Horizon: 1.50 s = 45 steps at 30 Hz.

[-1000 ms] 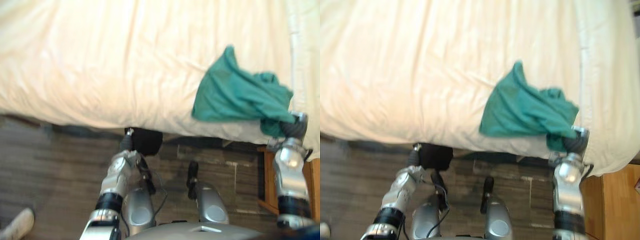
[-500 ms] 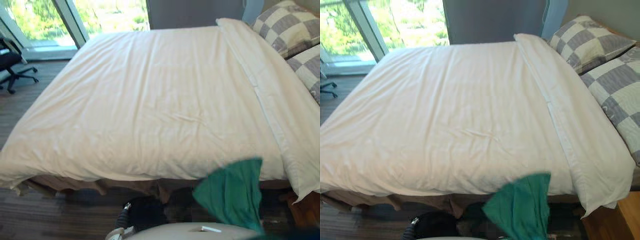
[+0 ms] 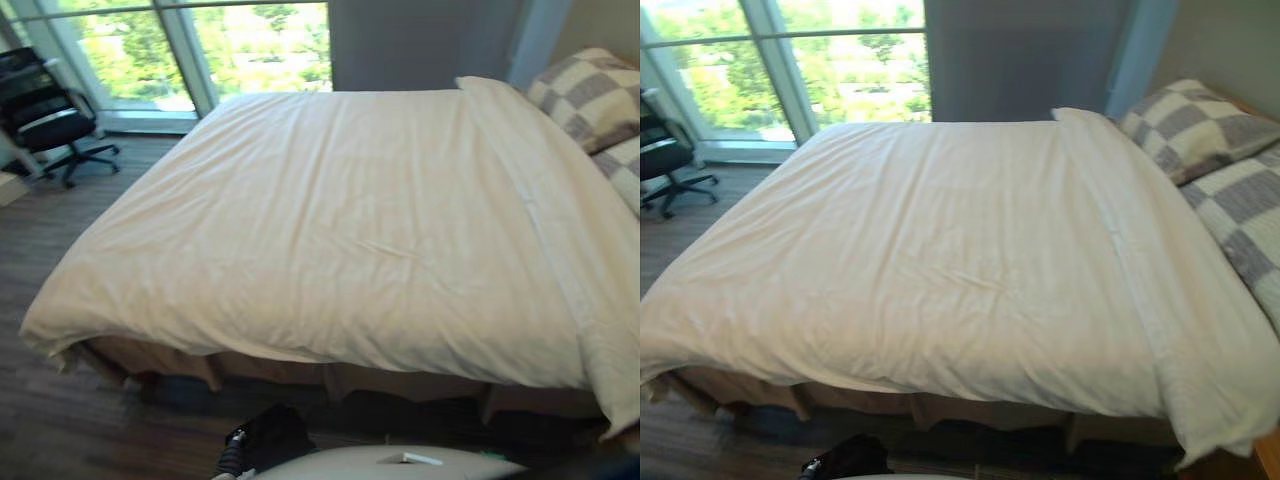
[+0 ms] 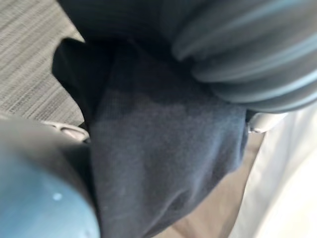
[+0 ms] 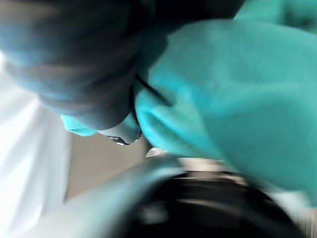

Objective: Tidy the bed and pick cloth on bed and put in laundry

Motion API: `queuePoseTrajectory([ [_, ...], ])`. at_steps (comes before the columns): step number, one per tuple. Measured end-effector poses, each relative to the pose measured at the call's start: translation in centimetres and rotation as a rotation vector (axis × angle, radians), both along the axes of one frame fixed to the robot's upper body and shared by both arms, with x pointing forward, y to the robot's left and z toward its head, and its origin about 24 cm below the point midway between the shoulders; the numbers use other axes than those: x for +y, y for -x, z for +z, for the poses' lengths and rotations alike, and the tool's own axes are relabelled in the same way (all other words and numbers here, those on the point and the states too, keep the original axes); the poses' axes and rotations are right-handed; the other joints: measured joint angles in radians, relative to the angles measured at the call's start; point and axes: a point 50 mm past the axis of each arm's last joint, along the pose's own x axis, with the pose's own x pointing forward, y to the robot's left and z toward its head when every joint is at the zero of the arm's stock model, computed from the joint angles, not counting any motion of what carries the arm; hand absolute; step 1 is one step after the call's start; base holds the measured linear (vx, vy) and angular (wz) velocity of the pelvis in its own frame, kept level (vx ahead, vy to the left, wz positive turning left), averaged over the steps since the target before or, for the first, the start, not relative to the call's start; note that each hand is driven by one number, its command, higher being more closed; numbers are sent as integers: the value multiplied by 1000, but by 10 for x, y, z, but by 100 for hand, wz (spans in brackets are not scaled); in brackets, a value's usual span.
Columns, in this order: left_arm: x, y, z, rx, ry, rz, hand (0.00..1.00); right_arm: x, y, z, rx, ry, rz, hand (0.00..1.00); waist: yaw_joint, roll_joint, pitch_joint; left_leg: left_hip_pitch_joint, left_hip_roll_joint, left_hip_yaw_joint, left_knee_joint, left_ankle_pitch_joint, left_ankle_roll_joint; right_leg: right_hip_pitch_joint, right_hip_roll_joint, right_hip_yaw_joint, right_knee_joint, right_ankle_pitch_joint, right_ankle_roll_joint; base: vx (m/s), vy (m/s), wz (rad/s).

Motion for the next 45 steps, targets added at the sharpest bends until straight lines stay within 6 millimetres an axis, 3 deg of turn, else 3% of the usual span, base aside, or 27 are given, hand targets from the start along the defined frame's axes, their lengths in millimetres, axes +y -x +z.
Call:
queuePoseTrajectory([
  [2, -1, -4, 0, -3, 1, -30, 100, 1, -24, 3, -51, 6, 71, 100, 3, 5, 4, -40, -20, -63, 1, 23, 17, 2, -10, -60, 1, 5, 19, 61, 0, 110],
  [5, -3, -9, 1, -10, -3, -60, 100, 5, -42, 5, -67, 22, 172, 100, 27, 12, 29, -57, -53, -125, 0, 33, 29, 46, -28, -161, 1, -5, 38, 64, 3, 103],
  [6, -2, -10, 2, -9, -7, -65, 100, 11, -51, 6, -76, 16, 216, 100, 29, 4, 30, -76, -75, -129, 0, 19, 58, 83, -47, -257, 5, -20, 58, 42, -2, 137],
  [7, 1, -10, 2, -7, -18, -76, 100, 12, -51, 5, -71, 8, 219, 100, 26, -3, 28, -80, -81, -92, 1, 3, 81, 101, -58, -303, 5, -23, 65, 53, -3, 196],
  [9, 6, -23, 5, -30, -47, -101, 100, 9, -42, 1, -20, -21, 173, 100, 20, -32, 20, -161, -70, 166, 110, -55, 156, 128, -115, -504, 37, -26, 83, 129, 72, 235],
  [11, -1, -32, 6, -49, -40, -97, 100, -1, -31, -2, 27, -49, 73, 100, 19, -7, 26, -219, -26, 365, 275, -75, 223, 146, -147, -612, 194, -32, 71, 185, 151, 279],
  [12, -9, -42, 6, -69, -21, -99, 100, -11, -20, -2, 37, -72, -37, 100, 8, 23, 41, -228, -3, 431, 329, -109, 285, 137, -206, -633, 414, -35, 27, 135, 151, 278],
  [13, -11, -43, 6, -69, -17, -97, 100, -16, -20, -1, 25, -79, -81, 100, 6, 36, 47, -225, -1, 421, 330, -125, 303, 128, -205, -629, 462, -94, 42, 53, 186, 241],
  [14, -12, -52, 7, -83, -13, -103, 100, -13, -28, 0, -22, -121, -159, 100, 0, 26, 93, -184, -20, 372, 285, -126, 292, 110, -183, -632, 435, -180, 70, -10, 119, 178],
  [15, -9, -59, 9, -99, -14, -105, 100, -7, -33, -1, -44, -158, -218, 100, 9, -21, 123, -147, -68, 342, 241, -135, 251, 58, -197, -659, 377, -138, 34, -3, 119, 171],
  [17, -5, -60, 8, -79, -20, -130, 100, 0, -23, -5, -18, -181, -273, 100, 16, -51, 113, -120, -119, 285, 189, -142, 222, 105, -236, -698, 430, -142, 36, 66, 5, 100],
  [18, -6, -60, 8, -81, -16, -126, 100, -3, -21, -4, -19, -174, -288, 100, 27, -47, 111, -109, -132, 267, 163, -141, 213, 109, -250, -702, 454, -129, 34, 108, 8, 72],
  [19, -10, -60, 7, -85, 3, -148, 100, -5, -19, -4, -20, -168, -315, 100, 29, -33, 112, -82, -159, 227, 114, -126, 211, 115, -278, -699, 519, -100, -5, 81, 18, 92],
  [20, -14, -58, 6, -76, 23, -175, 100, -10, -14, -3, -31, -157, -353, 100, 17, -18, 108, -63, -176, 162, 85, -118, 220, 97, -302, -642, 606, -54, -110, 149, 25, 148],
  [21, -22, -57, 4, -65, 43, -193, 100, -17, -8, -2, -47, -141, -393, 100, 5, 10, 104, -46, -178, 84, 77, -115, 228, 61, -287, -517, 672, -81, -130, 188, -21, 158],
  [23, -23, -57, 3, -58, 46, -216, 100, -19, -1, -1, -45, -132, -404, 100, -12, 16, 107, -34, -178, -15, 85, -113, 238, 25, -214, -380, 664, -150, -56, 222, -64, 176],
  [24, -21, -58, 3, -56, 44, -226, 100, -18, 5, -2, -36, -130, -405, 100, -11, 16, 108, -26, -179, -79, 89, -112, 240, -5, -161, -302, 644, -178, -38, 271, -110, 199],
  [28, -24, -57, 3, -52, 60, -260, 100, -12, 12, -4, -22, -154, -373, 100, -7, 21, 111, -8, -181, -293, 99, -102, 228, -91, -22, -85, 479, -197, -34, 231, -131, 180],
  [30, -24, -58, 3, -52, 62, -272, 100, -10, 7, -3, -41, -176, -367, 100, -5, 18, 108, 0, -188, -412, 86, -89, 200, -130, 46, 70, 329, -191, -32, 144, -168, 156],
  [31, -23, -58, 3, -56, 63, -275, 100, -8, 5, -3, -44, -184, -363, 100, -3, 8, 108, 1, -194, -427, 86, -88, 192, -131, 53, 101, 288, -173, -37, 100, -133, 119],
  [32, -17, -62, 5, -70, 50, -274, 100, -2, 2, -4, -51, -208, -351, 100, 12, -35, 111, 15, -221, -441, 74, -94, 164, -135, 40, 156, 229, -75, -56, 85, -151, 71],
  [33, -15, -62, 5, -67, 51, -248, 100, 1, -3, -4, -51, -223, -351, 100, 24, -30, 113, 36, -204, -418, 53, -105, 146, -123, 34, 141, 247, -87, -61, 90, -178, 50],
  [35, -19, -56, 3, -62, 74, -208, 100, -2, -11, -2, -77, -226, -350, 100, 16, -10, 110, 44, -175, -348, 34, -101, 120, -105, 40, 117, 231, -92, -66, 106, -178, 26],
  [37, -24, -54, 1, -65, 95, -160, 100, -7, -11, -1, -60, -221, -342, 100, 15, 9, 109, 59, -169, -355, 18, -93, 116, -83, 51, 114, 212, -92, -66, 90, -84, 14],
  [38, -23, -53, 1, -67, 98, -138, 100, -6, -11, -2, -43, -225, -339, 100, 20, 9, 109, 70, -165, -355, 12, -91, 117, -69, 57, 112, 201, -92, -66, 50, -37, 6],
  [39, -18, -45, 1, -73, 116, -71, 100, 4, -7, -6, 24, -262, -310, 100, 35, -13, 71, 84, -183, -346, 1, -73, 136, -6, 65, 93, 87, -41, -44, 41, -23, 3],
  [45, -18, -45, 0, -72, 116, -72, 100, 4, -6, -6, 24, -264, -314, 100, 36, -14, 71, 84, -183, -346, 1, -73, 136, -6, 66, 93, 86, -41, -44, 0, 0, 0],
])
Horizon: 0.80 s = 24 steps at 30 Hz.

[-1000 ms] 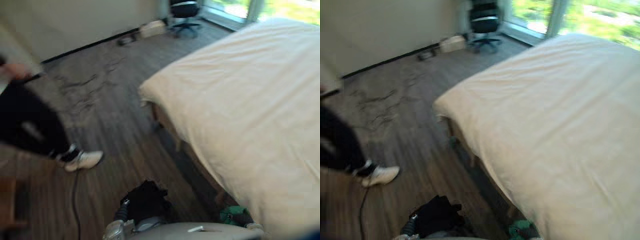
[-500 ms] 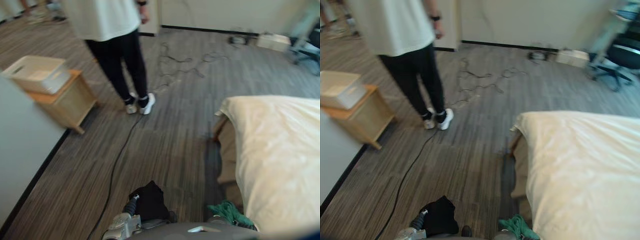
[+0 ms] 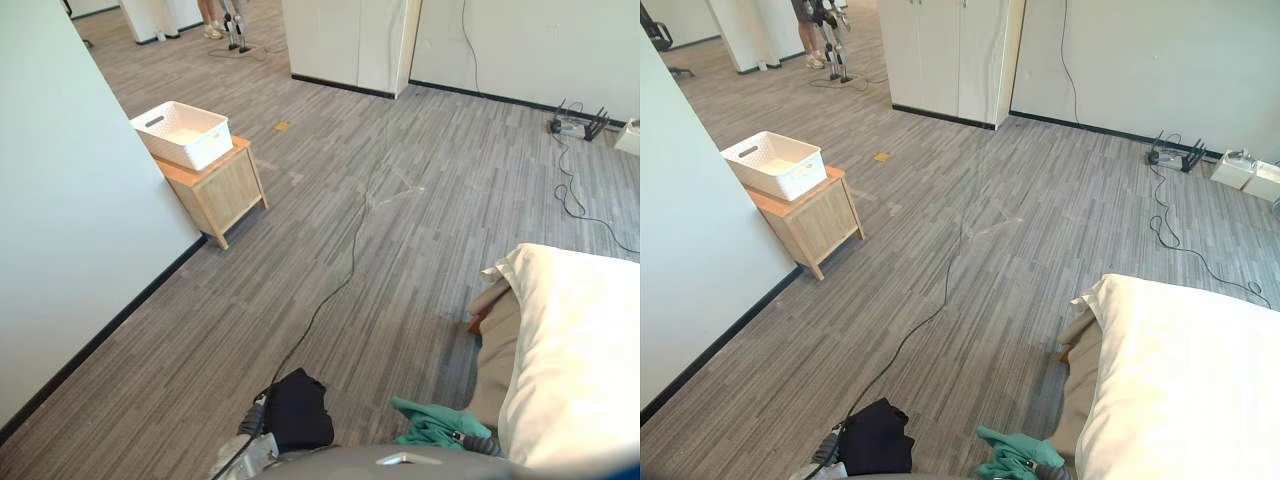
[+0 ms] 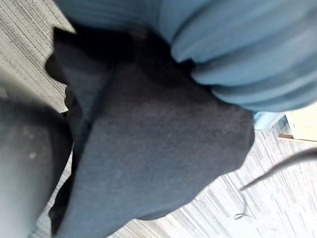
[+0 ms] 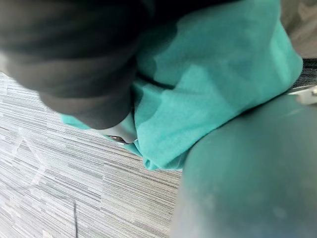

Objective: Tidy the bed and pick cloth on bed and put in laundry

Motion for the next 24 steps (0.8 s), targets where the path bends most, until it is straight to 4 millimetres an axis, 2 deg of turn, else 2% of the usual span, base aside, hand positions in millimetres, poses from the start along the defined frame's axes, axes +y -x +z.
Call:
queuePoseTrajectory([
  [3, 0, 0, 0, 4, -3, -3, 100, 0, 2, -1, 0, -18, -49, 100, 3, -1, 1, -2, 0, 1, -1, -4, -5, -1, 0, -1, -3, 0, 0, 0, 0, 0],
  [9, 4, -4, 1, 6, -81, -121, 100, 0, 4, -2, -3, -72, -194, 100, 4, -4, 2, -18, 9, 28, -1, -24, -22, -1, 8, 0, -38, 10, -2, 12, -7, -8],
  [12, 6, -7, 3, -5, -125, -148, 100, 1, 1, -2, -15, -92, -233, 100, 12, -5, 2, -30, 29, 99, 25, -62, -22, -13, 16, 37, -54, 20, -4, 53, -8, -46],
  [13, 8, -8, 4, -13, -137, -147, 100, 3, 0, -2, -20, -94, -226, 100, 11, -9, 4, -70, 35, 115, 104, -103, -27, -23, 16, 47, -51, 19, -6, 93, -6, -41],
  [14, 11, -10, 6, -33, -150, -115, 100, 2, -3, 0, -34, -90, -214, 100, 13, -7, 8, -162, 68, 162, 307, -192, -44, -37, 26, 51, -43, 12, -16, 87, -19, -33],
  [15, 11, -11, 7, -41, -151, -97, 100, 2, -6, 1, -44, -87, -207, 100, 12, -4, 13, -215, 88, 188, 421, -219, -47, -38, 32, 51, -37, 8, -21, 70, -34, -23],
  [16, 11, -16, 9, -67, -149, -64, 100, 1, -9, 2, -59, -81, -200, 100, 13, 3, 29, -289, 124, 218, 608, -233, -56, -35, 41, 49, -22, -1, -27, 47, -53, -37],
  [17, 8, -21, 12, -104, -142, -35, 100, -4, -13, 5, -83, -65, -192, 100, 26, 35, 52, -365, 181, 231, 841, -207, -80, -26, 52, 50, 28, -32, -39, 29, -46, -56],
  [18, 5, -23, 12, -116, -134, -33, 100, -7, -18, 7, -96, -54, -189, 100, 37, 38, 68, -397, 199, 238, 939, -176, -106, -9, 46, 66, 46, -50, -42, 49, -17, -66],
  [19, 3, -23, 12, -118, -129, -35, 100, -7, -18, 7, -98, -48, -190, 100, 38, 45, 68, -402, 202, 238, 971, -173, -112, 1, 42, 81, 53, -57, -43, 117, 57, -66],
  [20, -1, -23, 12, -120, -116, -42, 100, -6, -24, 8, -111, -50, -192, 100, 41, 57, 66, -384, 192, 233, 895, -275, -97, 0, 24, 113, 75, -76, -37, 104, 60, -47],
  [21, -1, -22, 11, -119, -115, -45, 100, -5, -26, 8, -115, -53, -191, 100, 39, 58, 66, -383, 191, 231, 866, -285, -96, 3, 22, 117, 77, -79, -36, 194, 118, -42],
  [22, -2, -23, 11, -122, -109, -49, 100, 0, -31, 9, -127, -66, -193, 100, 36, 59, 69, -382, 185, 223, 720, -287, -92, 0, 8, 129, 82, -85, -29, 169, 144, -13],
  [23, -2, -23, 12, -127, -103, -34, 100, 2, -33, 9, -133, -68, -183, 100, 36, 54, 72, -374, 178, 222, 545, -241, -92, -1, -12, 133, 90, -101, -8, 191, 189, -10],
  [24, -2, -23, 12, -128, -99, -26, 100, 2, -33, 9, -133, -63, -173, 100, 36, 56, 74, -359, 180, 221, 464, -180, -96, -2, -18, 136, 92, -112, 2, 153, 220, -6],
])
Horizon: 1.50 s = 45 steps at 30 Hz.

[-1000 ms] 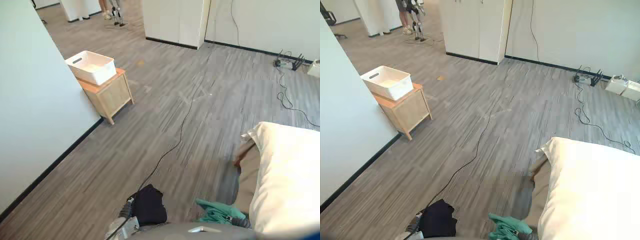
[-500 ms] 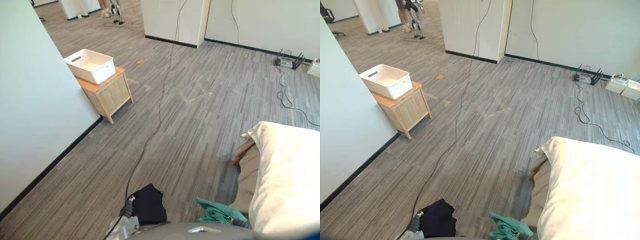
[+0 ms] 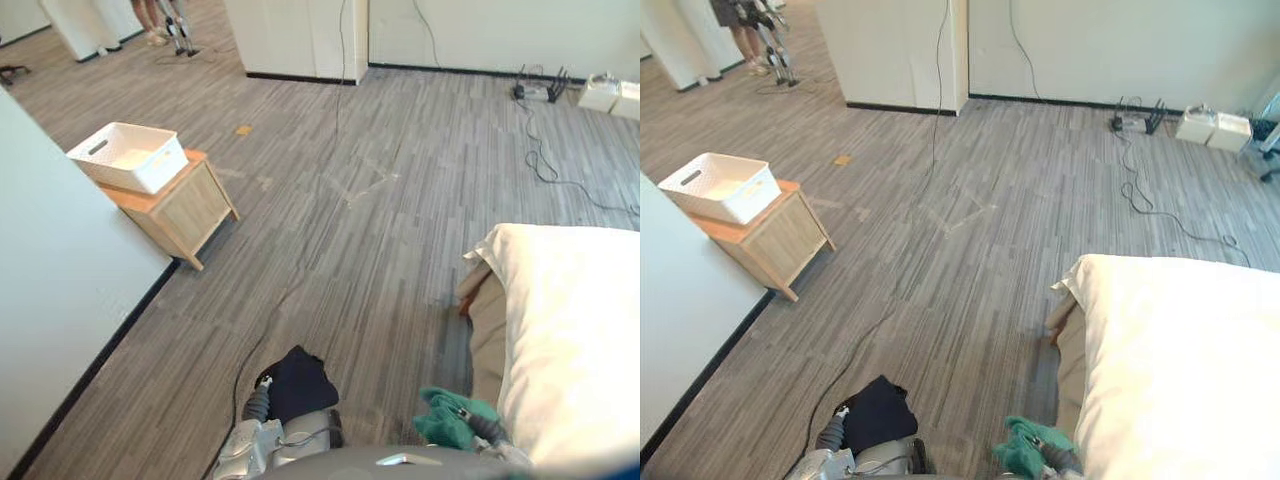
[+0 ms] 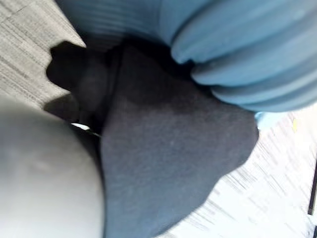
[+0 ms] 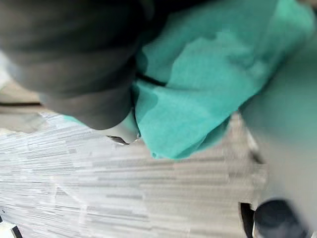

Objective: Tidy the bed and pick cloth on bed and put in laundry

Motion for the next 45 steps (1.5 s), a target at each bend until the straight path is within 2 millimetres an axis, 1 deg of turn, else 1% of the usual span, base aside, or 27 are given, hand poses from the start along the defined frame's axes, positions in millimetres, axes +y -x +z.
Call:
queuePoseTrajectory([
  [1, 0, 0, 0, -4, 10, 21, 100, -1, 1, 0, 5, 7, 11, 100, 4, -8, -1, 38, -21, 35, -40, 48, 33, 21, -24, 11, -5, -14, 20, 200, 195, -18],
  [3, 3, 0, 1, -10, 5, 28, 100, 7, -2, 0, -5, 1, 62, 100, 15, -31, -3, 44, -40, 68, -50, 20, 43, 27, -48, 11, -7, -9, 15, 234, 157, -26],
  [9, 9, 6, -2, 36, -3, 28, 100, 16, 7, -4, 28, -3, 89, 100, 18, -68, -39, 103, -88, 96, -50, -37, 87, 44, -96, 24, 8, 60, 77, 263, 135, -9],
  [12, 13, 10, -5, 79, -24, 2, 100, 11, 15, -7, 67, 8, 56, 100, 8, -83, -71, 146, -117, 68, -91, -66, 102, -86, -129, 56, 318, 77, 91, 234, 114, 31],
  [14, 14, 9, -4, 77, -35, -9, 100, 7, 11, -5, 48, 31, 51, 100, 2, -84, -58, 210, -139, 44, -127, -99, 113, -211, -159, 90, 614, 206, 83, 255, 96, 21],
  [16, 16, 14, -6, 106, -44, -34, 100, 2, 4, -2, 20, 52, 61, 100, -18, -84, -56, 308, -137, 14, -171, -120, 124, -335, -131, 84, 855, 140, 55, 322, 96, 22],
  [18, 17, 13, -7, 120, -46, -50, 100, 2, -1, -1, -2, 52, 53, 100, -39, -81, -53, 380, -114, -11, -194, -151, 124, -472, -63, 24, 878, 16, -4, 400, 26, 46],
  [21, 12, 12, -9, 128, -23, -39, 100, -4, -6, 2, -33, 57, 19, 100, -56, -61, -31, 443, -78, -64, -207, -180, 112, -561, -13, -71, 685, -10, -39, 453, -55, 70],
  [22, 5, 11, -10, 127, -4, -37, 100, -8, -8, 4, -45, 62, -4, 100, -58, -46, -21, 478, -55, -88, -218, -186, 108, -586, 3, -119, 542, 5, -49, 603, -118, 92],
  [24, -2, 9, -10, 117, 13, -34, 100, -11, -8, 5, -58, 58, -39, 100, -58, -33, -8, 519, -23, -108, -218, -190, 101, -604, 19, -164, 304, 96, -53, 652, -164, 90],
  [25, -1, 8, -9, 109, 13, -32, 100, -11, -9, 5, -65, 58, -38, 100, -56, -39, 0, 555, -17, -115, -216, -195, 90, -609, 16, -168, 199, 212, -66, 722, -216, 65],
  [26, -7, 9, -10, 112, 31, -12, 100, -13, -8, 6, -68, 65, -43, 100, -60, -27, 5, 588, 4, -126, -202, -204, 74, -600, 29, -176, 257, 262, -163, 721, -218, 43],
  [27, -8, 10, -10, 111, 36, -2, 100, -16, -14, 9, -87, 76, -41, 100, -50, -7, 11, 590, 19, -123, -181, -195, 59, -611, 29, -178, 321, 209, -153, 692, -218, 19],
  [29, -17, 7, -10, 104, 47, -4, 100, -14, -29, 14, -143, 83, -42, 100, -52, 15, 21, 597, 40, -133, -86, -122, -18, -622, 18, -181, 499, 51, -203, 702, -230, -5],
  [30, -16, 7, -10, 105, 43, -3, 100, -14, -31, 14, -146, 83, -42, 100, -53, 23, 16, 583, 51, -140, -37, -92, -23, -612, 27, -185, 512, 18, -204, 734, -254, -7],
  [31, -17, 7, -10, 103, 47, -4, 100, -14, -33, 15, -149, 84, -42, 100, -58, 35, 14, 535, 65, -168, 84, -34, -31, -580, 46, -190, 503, -16, -201, 684, -240, -3],
  [32, -17, 7, -10, 97, 48, 3, 100, -9, -33, 14, -147, 76, -26, 100, -57, 51, 17, 414, 89, -218, 345, 104, -87, -499, 93, -192, 434, -40, -200, 658, -222, -3],
  [34, -13, 5, -8, 58, 49, 51, 100, -8, -32, 13, -132, 78, 0, 100, -46, 58, 22, 250, 137, -210, 715, 61, -94, -352, 158, -190, 310, -41, -202, 674, -166, -18],
  [36, 0, 0, -1, -12, 14, 77, 100, 1, -31, 9, -108, 73, 67, 100, -29, 18, 39, 85, 123, -197, 911, -10, -68, -179, 175, -184, 187, -45, -204, 567, -117, -19],
  [37, 2, -4, 1, -35, 7, 79, 100, 4, -31, 9, -107, 71, 75, 100, -19, 14, 41, 38, 109, -193, 921, -22, -64, -146, 175, -178, 156, -44, -203, 480, -95, -32],
  [38, 2, -8, 5, -76, 10, 82, 100, 6, -33, 9, -112, 67, 80, 100, 2, -1, 44, -59, 83, -172, 887, -53, -56, -90, 175, -162, 99, -40, -196, 438, -44, -46],
  [40, 1, -14, 8, -117, 21, 76, 100, 7, -39, 11, -125, 65, 81, 100, 16, -1, 52, -151, 35, -120, 693, -101, -31, -2, 163, -141, 21, -31, -173, 467, 19, -47],
  [41, 0, -15, 9, -123, 27, 72, 100, 7, -41, 12, -130, 63, 76, 100, 20, -5, 53, -153, 0, -48, 440, -91, -3, 45, 142, -141, -6, -36, -137, 547, 81, -27],
  [42, -1, -13, 8, -120, 33, 70, 100, 5, -40, 12, -132, 66, 71, 100, 18, 2, 50, -133, -25, 13, 221, -24, 31, 69, 134, -145, -12, -49, -111, 661, 128, -15],
  [43, -6, -10, 6, -110, 47, 69, 100, 5, -37, 11, -128, 72, 77, 100, 16, 21, 41, -118, -40, 66, 26, 111, 59, 94, 144, -146, -14, -69, -77, 672, 160, 23],
  [44, -2, -11, 7, -114, 48, 69, 100, 10, -33, 9, -117, 59, 69, 100, 24, -10, 35, -91, -77, 111, -32, 152, 183, 133, 117, -149, -21, -88, -47, 567, 145, 41],
  [45, 2, -11, 7, -114, 37, 67, 100, 13, -31, 8, -116, 52, 73, 100, 25, -38, 23, -75, -104, 123, -72, 157, 190, 141, 95, -159, -28, -78, -31, 584, 146, 56],
])
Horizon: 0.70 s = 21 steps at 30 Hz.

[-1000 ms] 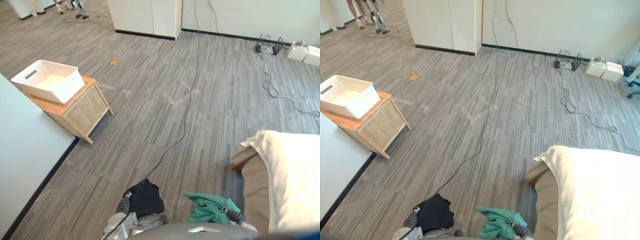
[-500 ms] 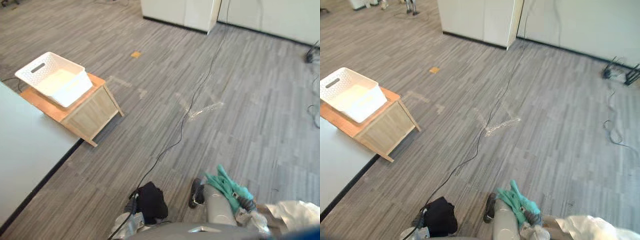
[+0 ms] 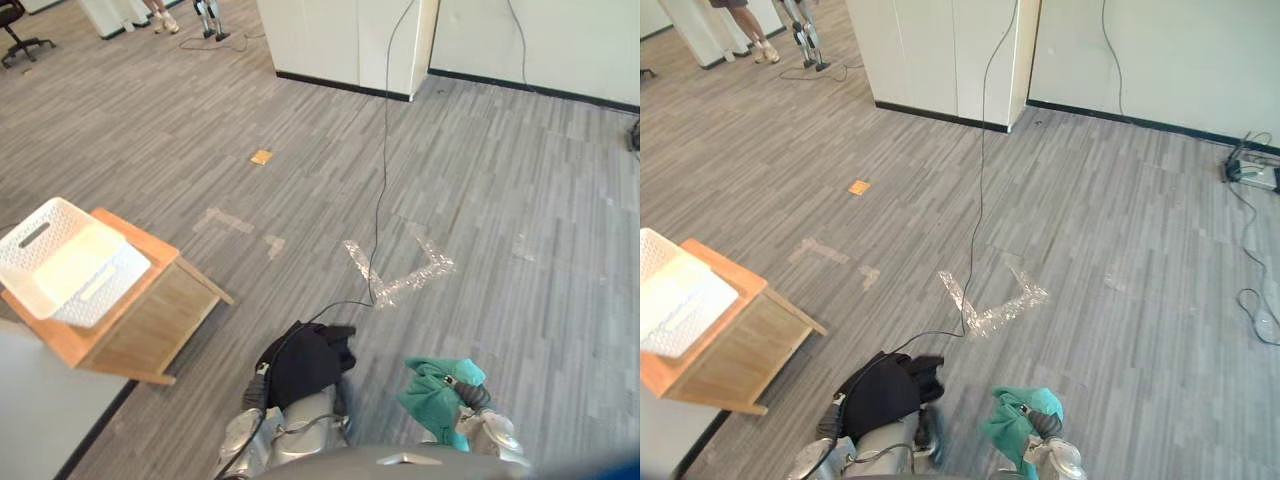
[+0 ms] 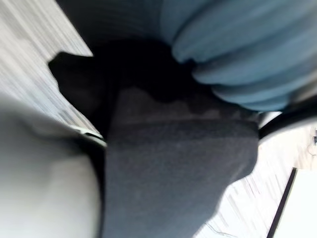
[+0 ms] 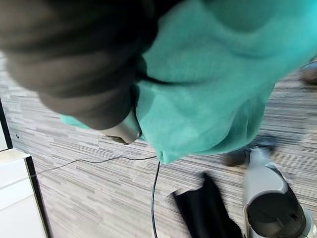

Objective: Tidy the bed and pick cloth on bed and put in laundry

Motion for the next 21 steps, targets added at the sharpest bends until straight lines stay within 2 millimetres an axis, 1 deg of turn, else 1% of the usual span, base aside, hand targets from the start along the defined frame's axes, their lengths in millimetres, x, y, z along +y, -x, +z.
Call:
queuePoseTrajectory([
  [1, 4, 1, 0, 3, -10, 1, 100, 5, 2, -1, -7, -9, -8, 100, 8, -29, -13, 12, -36, -5, -48, -1, 3, 0, -17, -9, -20, 35, 20, 546, 138, 55],
  [2, 5, 0, 1, 4, -13, -3, 100, 7, -3, 1, -28, -7, -10, 100, 11, -36, -13, 12, -49, 3, -44, -8, 13, 13, -24, -11, -41, 87, 36, 522, 145, 50],
  [3, 5, -1, 0, 5, -12, -3, 100, 7, -4, 2, -34, -6, -9, 100, 11, -36, -13, 13, -51, 12, -35, -10, 18, 22, -25, -10, -48, 112, 43, 469, 149, 53],
  [4, 4, 0, 0, 10, -1, 1, 100, 7, -6, 2, -40, -5, -9, 100, 15, -32, -16, 35, -53, 47, -27, -19, 31, 47, -23, -8, -50, 181, 56, 423, 150, 47],
  [5, 2, 2, -2, 26, 8, 0, 100, 10, -6, 2, -42, -8, -10, 100, 31, -32, -21, 77, -63, 55, -46, -24, 38, 67, -23, -7, -39, 239, 55, 401, 134, 43],
  [6, 2, 3, -2, 33, 6, -1, 100, 11, -5, 2, -38, -9, -9, 100, 37, -36, -28, 94, -70, 52, -59, -24, 38, 68, -25, -7, -30, 267, 54, 357, 80, 42],
  [7, 1, 8, -4, 55, 0, 5, 100, 13, -1, 0, -21, -10, 4, 100, 40, -41, -54, 117, -79, 41, -82, -29, 38, 55, -26, -1, 13, 319, 57, 332, 26, 54],
  [8, 0, 12, -7, 82, -4, 9, 100, 13, 1, -2, -2, -7, 7, 100, 40, -36, -76, 139, -82, 20, -94, -55, 41, 5, -33, 8, 138, 358, 85, 334, 17, 60],
  [9, 0, 13, -8, 89, -7, 7, 100, 12, 3, -3, 8, -4, 3, 100, 38, -33, -84, 157, -82, 5, -104, -74, 44, -26, -39, 15, 223, 382, 100, 369, 26, 56],
  [10, -3, 17, -10, 107, -7, 0, 100, 9, 6, -5, 21, 3, -7, 100, 36, -17, -89, 224, -81, -39, -151, -138, 39, -116, -60, 24, 448, 469, 95, 415, 61, 43],
  [11, 2, 14, -9, 107, -27, 4, 100, 11, 6, -5, 32, 9, 6, 100, 36, -42, -78, 283, -110, -64, -177, -167, 31, -228, -120, 44, 706, 467, 95, 496, 62, 41],
  [12, 3, 16, -10, 116, -33, -3, 100, 9, 7, -6, 36, 17, 17, 100, 34, -40, -76, 306, -115, -80, -183, -179, 30, -282, -140, 54, 806, 425, 88, 413, 45, 47],
  [13, 2, 18, -11, 130, -33, -9, 100, 5, 9, -5, 41, 35, 27, 100, 12, -30, -74, 342, -115, -109, -185, -191, 24, -348, -162, 51, 908, 369, 76, 463, 53, 69],
  [14, -1, 24, -14, 154, -26, -22, 100, -6, 8, -2, 18, 76, 25, 100, -13, -7, -76, 396, -104, -154, -204, -202, 13, -448, -185, 38, 975, 292, 57, 377, 49, 88],
  [15, -2, 25, -15, 160, -23, -28, 100, -11, 10, -1, 16, 91, 22, 100, -25, -2, -77, 421, -97, -189, -216, -204, 9, -510, -199, 32, 972, 248, 53, 374, 40, 92],
  [16, -3, 23, -14, 157, -22, -32, 100, -13, 11, -1, 19, 96, 17, 100, -29, -3, -76, 432, -91, -213, -220, -206, 6, -544, -208, 27, 956, 220, 49, 397, -52, 128],
  [17, -4, 22, -14, 155, -23, -43, 100, -15, 16, -1, 19, 90, -26, 100, -31, 7, -67, 459, -70, -274, -218, -213, -5, -595, -218, 4, 838, 170, 49, 510, -108, 136],
  [18, -5, 19, -13, 149, -22, -46, 100, -15, 16, -1, 10, 86, -42, 100, -39, 4, -64, 476, -50, -308, -213, -220, -18, -600, -214, -8, 737, 161, 48, 518, -135, 138],
  [19, -5, 20, -14, 153, -21, -45, 100, -15, 16, -1, 9, 82, -48, 100, -42, 9, -61, 485, -37, -331, -210, -226, -29, -606, -208, -11, 663, 160, 47, 448, -170, 119],
  [20, -4, 20, -14, 151, -22, -44, 100, -13, 17, -1, 5, 69, -63, 100, -43, 6, -61, 491, -11, -368, -193, -242, -51, -607, -191, -7, 509, 164, 47, 445, -209, 130],
  [21, -5, 19, -13, 146, -21, -44, 100, -12, 17, -1, -1, 62, -69, 100, -44, 7, -60, 489, 17, -401, -172, -266, -63, -608, -178, -1, 344, 189, 48, 445, -223, 122],
])
